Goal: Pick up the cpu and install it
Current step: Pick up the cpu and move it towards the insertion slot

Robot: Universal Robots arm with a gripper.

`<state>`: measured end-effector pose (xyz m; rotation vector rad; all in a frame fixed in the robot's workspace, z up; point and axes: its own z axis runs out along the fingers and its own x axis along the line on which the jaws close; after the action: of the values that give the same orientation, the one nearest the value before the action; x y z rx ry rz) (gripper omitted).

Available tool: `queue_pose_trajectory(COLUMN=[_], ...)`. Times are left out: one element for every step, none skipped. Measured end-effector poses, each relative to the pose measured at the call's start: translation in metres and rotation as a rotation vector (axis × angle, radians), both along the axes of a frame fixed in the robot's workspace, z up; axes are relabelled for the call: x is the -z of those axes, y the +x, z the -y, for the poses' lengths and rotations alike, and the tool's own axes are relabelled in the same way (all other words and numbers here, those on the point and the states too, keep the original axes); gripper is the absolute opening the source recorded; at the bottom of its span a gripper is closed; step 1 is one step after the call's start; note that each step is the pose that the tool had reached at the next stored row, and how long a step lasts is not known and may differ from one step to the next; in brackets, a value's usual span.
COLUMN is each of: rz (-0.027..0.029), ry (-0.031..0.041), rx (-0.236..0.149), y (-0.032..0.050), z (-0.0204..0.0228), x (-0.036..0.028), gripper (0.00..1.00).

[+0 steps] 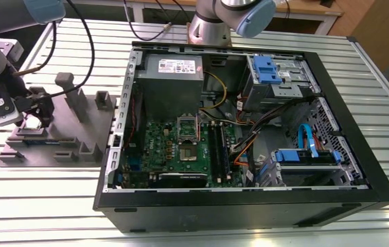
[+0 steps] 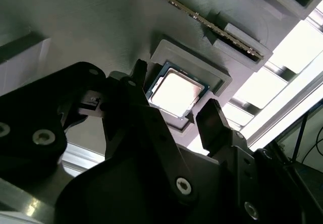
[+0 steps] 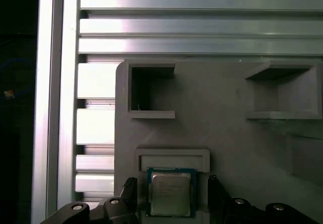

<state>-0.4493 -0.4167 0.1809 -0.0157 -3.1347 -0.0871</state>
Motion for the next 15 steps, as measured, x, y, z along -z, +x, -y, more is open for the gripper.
queue_pose_trajectory(rz=[0.0, 0.0, -0.0001, 0.0, 0.0001, 0.0, 0.0, 0.0001, 0.0001, 0.0001, 0.0001, 0.0002, 0.0001, 0.0001, 0.0001], ry=[0.0, 0.0, 0.0, 0.0, 0.0, 0.0, 0.0, 0.0, 0.0001, 0.0, 0.0001, 0.0001, 0.0, 0.0, 0.0], rx=[0.0, 0.0, 0.0, 0.0, 0.0, 0.0, 0.0, 0.0, 0.0, 0.0, 0.0, 0.0, 0.0, 0.0, 0.0], y=[0.0, 0.0, 0.0, 0.0, 0.0, 0.0, 0.0, 0.0, 0.0, 0.0, -0.0002, -0.0004, -0.0007, -0.0009, -0.0013], z=[0.0, 0.0, 0.0, 0.0, 0.0, 0.0, 0.0, 0.0, 0.0, 0.0, 0.0, 0.0001, 0.0, 0.0, 0.0], x=[0.0001, 0.0001, 0.0001, 0.0001, 0.0001, 0.0001, 0.0001, 0.0001, 0.0002, 0.0001, 0.0002, 0.0002, 0.0001, 0.0001, 0.0001], gripper=[0.66, 0.66, 0.65, 0.65, 0.58, 0.58, 0.58, 0.58, 0.58, 0.58, 0.58, 0.58, 0.58, 0.58, 0.58])
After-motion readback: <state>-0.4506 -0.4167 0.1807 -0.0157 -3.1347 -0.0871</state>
